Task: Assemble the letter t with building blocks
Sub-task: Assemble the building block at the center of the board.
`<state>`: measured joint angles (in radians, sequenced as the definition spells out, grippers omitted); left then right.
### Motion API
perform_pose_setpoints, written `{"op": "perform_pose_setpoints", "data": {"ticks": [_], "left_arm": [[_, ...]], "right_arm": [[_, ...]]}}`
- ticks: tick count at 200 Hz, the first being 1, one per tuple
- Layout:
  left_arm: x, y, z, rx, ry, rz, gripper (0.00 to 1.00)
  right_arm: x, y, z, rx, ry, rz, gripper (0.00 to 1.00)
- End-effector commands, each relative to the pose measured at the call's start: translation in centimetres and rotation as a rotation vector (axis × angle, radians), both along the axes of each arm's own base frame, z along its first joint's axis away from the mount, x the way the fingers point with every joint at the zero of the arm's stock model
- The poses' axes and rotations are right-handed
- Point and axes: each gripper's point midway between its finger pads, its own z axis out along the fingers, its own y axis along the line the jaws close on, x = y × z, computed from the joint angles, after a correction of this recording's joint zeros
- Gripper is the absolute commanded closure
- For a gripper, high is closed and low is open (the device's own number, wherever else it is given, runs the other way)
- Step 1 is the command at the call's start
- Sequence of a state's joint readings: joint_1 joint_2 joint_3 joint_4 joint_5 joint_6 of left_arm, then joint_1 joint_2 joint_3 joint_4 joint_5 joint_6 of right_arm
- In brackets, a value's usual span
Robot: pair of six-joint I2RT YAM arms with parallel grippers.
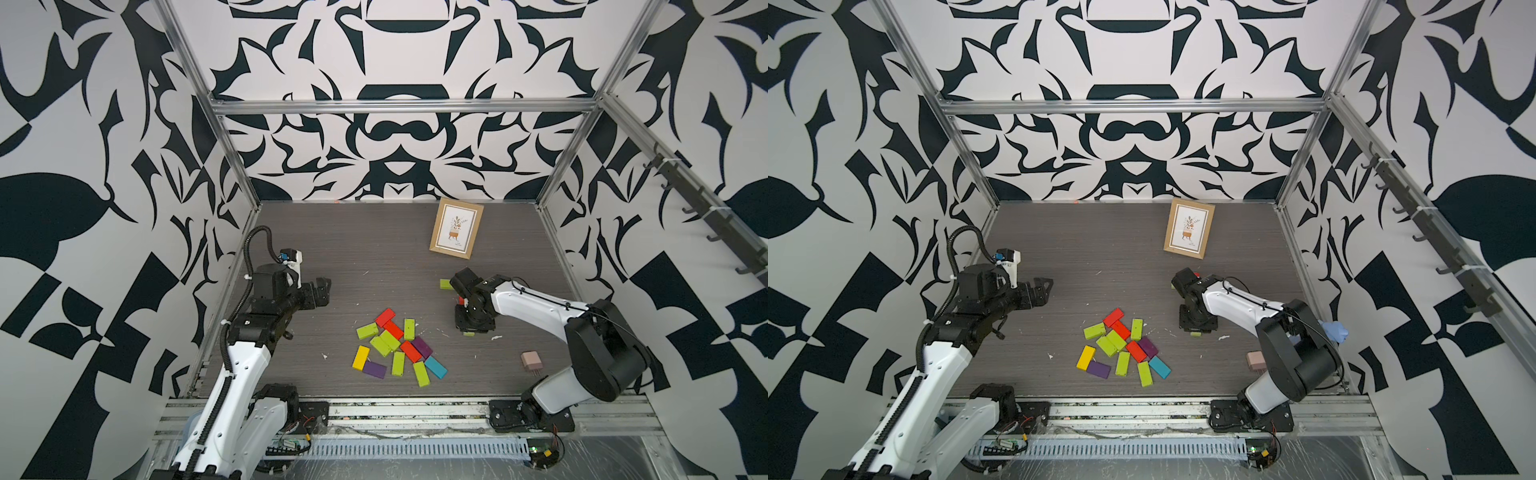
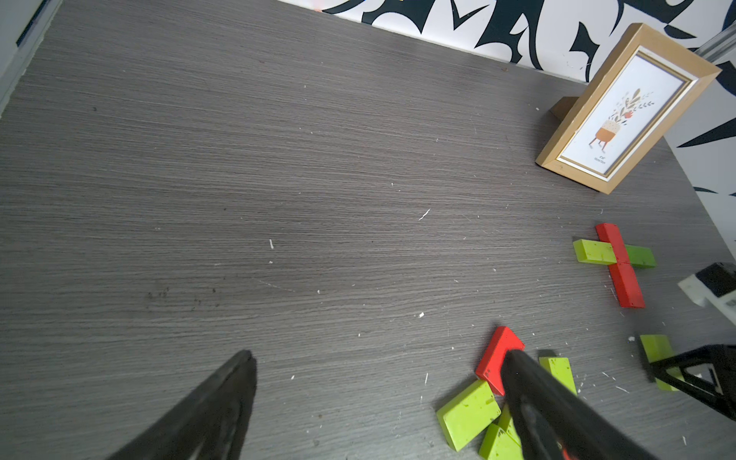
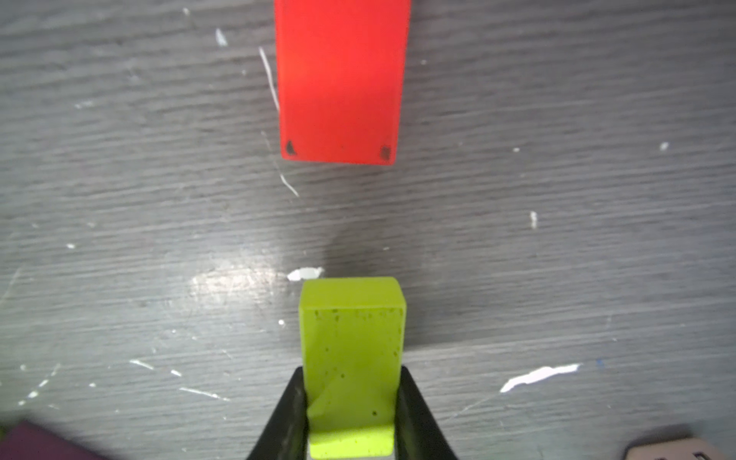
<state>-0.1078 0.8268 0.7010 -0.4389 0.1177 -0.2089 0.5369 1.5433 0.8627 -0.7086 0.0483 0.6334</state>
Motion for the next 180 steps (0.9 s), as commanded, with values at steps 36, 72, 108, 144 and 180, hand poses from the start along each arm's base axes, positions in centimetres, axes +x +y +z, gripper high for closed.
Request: {"op": "perform_pose_setpoints", "data": {"ticks": [36, 72, 108, 144, 180], "left_arm": [[0.4, -0.4, 1.6, -0.009, -0.035, -0.019, 0.00], [0.3, -0.4, 1.6, -0.008, -0.034, -0.018, 0.00], [0.4, -0.3, 1.5, -0.008, -0.030, -0.016, 0.00], [0.4, -0.3, 1.5, -0.006, -0.030, -0.017, 0.00], [0.4, -0.3, 1.5, -0.006, -0.028, -0.015, 0.00]], "right_arm": [[1.9, 0.6, 0.0, 0.005, -0.037, -0.028, 0.88], [2.2, 0.3, -0.4, -0.012, -0.040, -0.040, 0.88], [2.5, -0.3, -1.0, -0.033, -0.048, -0.055, 0.88], [2.6, -0.5, -1.2, -0.047, -0.051, -0.058, 0.88], [3.0, -0.8, -1.1, -0.060, -0.065, -0.067, 0.88]]}}
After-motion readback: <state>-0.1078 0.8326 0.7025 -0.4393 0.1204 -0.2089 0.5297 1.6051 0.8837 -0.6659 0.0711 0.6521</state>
